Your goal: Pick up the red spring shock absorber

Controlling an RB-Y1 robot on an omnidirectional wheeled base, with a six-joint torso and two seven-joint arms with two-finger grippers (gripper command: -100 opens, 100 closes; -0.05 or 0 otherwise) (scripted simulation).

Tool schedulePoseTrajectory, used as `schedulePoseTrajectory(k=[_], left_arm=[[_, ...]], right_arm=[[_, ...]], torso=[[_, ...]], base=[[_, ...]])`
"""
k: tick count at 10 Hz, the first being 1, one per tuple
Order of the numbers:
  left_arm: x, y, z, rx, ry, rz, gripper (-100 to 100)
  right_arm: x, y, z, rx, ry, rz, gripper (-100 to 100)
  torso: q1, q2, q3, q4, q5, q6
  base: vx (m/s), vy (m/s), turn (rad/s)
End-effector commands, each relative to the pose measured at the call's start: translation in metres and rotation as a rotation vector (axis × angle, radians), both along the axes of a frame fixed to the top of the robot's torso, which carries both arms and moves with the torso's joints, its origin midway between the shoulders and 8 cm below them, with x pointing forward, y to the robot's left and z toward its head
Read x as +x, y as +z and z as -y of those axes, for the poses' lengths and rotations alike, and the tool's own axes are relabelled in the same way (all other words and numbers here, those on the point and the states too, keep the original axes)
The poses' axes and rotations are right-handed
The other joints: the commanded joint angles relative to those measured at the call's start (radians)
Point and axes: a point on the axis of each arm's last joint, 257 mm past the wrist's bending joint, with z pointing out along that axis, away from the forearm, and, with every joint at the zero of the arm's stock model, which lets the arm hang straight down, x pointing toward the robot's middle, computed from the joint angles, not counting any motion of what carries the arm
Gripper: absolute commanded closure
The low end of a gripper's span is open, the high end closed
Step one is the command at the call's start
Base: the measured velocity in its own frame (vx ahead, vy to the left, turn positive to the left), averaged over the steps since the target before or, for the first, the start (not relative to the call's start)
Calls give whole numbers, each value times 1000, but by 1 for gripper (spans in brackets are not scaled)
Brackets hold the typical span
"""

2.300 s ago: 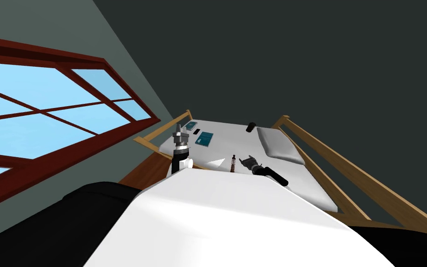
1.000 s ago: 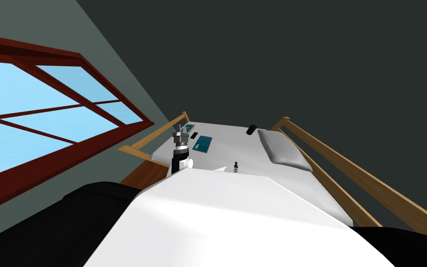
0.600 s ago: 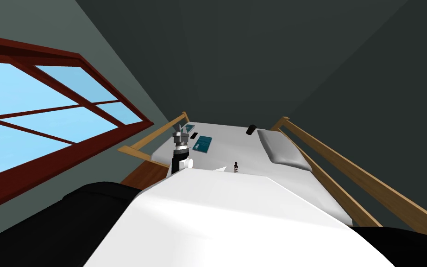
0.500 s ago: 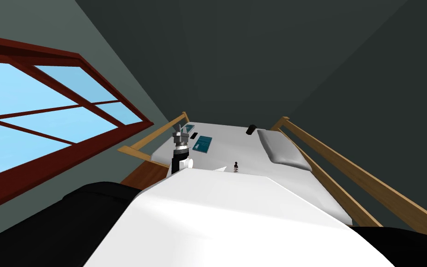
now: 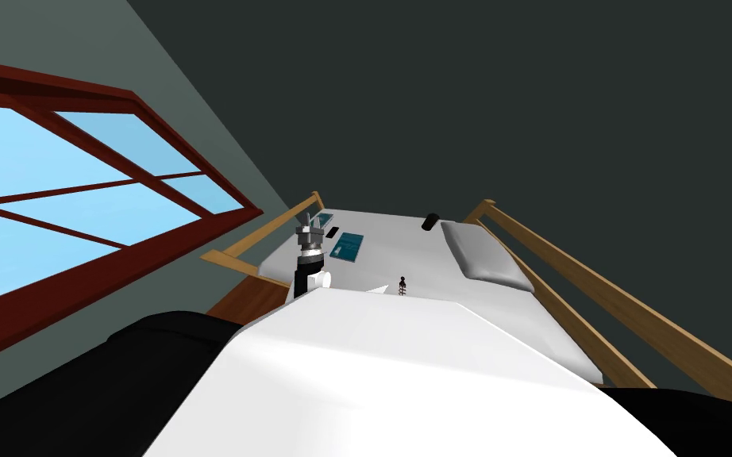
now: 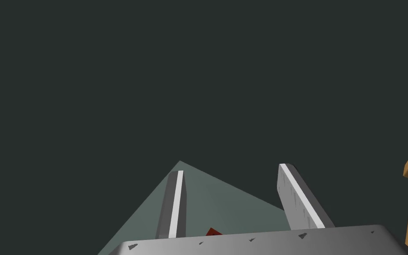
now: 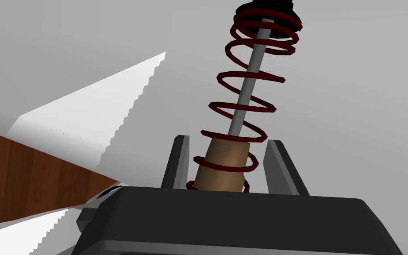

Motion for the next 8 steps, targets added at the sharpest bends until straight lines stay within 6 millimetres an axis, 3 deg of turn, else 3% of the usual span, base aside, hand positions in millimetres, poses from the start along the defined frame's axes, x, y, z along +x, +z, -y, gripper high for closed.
schedulePoseTrajectory(k=[1, 2, 3, 4, 7, 8], left_arm=[[0, 0, 0, 0, 0, 0, 0], [0, 0, 0, 0, 0, 0, 0], [0, 0, 0, 0, 0, 0, 0], [0, 0, 0, 0, 0, 0, 0], [0, 0, 0, 0, 0, 0, 0], [0, 0, 0, 0, 0, 0, 0]], right_arm=[[0, 0, 0, 0, 0, 0, 100], [0, 0, 0, 0, 0, 0, 100], [0, 0, 0, 0, 1, 0, 0], [-3, 6, 2, 1, 1, -2, 100], [-4, 11, 4, 2, 0, -3, 100], [-4, 11, 5, 3, 0, -4, 0]], torso=[[0, 0, 0, 0, 0, 0], [0, 0, 0, 0, 0, 0], [0, 0, 0, 0, 0, 0], [0, 0, 0, 0, 0, 0], [-1, 0, 0, 0, 0, 0], [-1, 0, 0, 0, 0, 0]], base=[[0, 0, 0], [0, 0, 0], [0, 0, 0], [0, -3, 23], [-3, -11, 19], [0, 0, 0]])
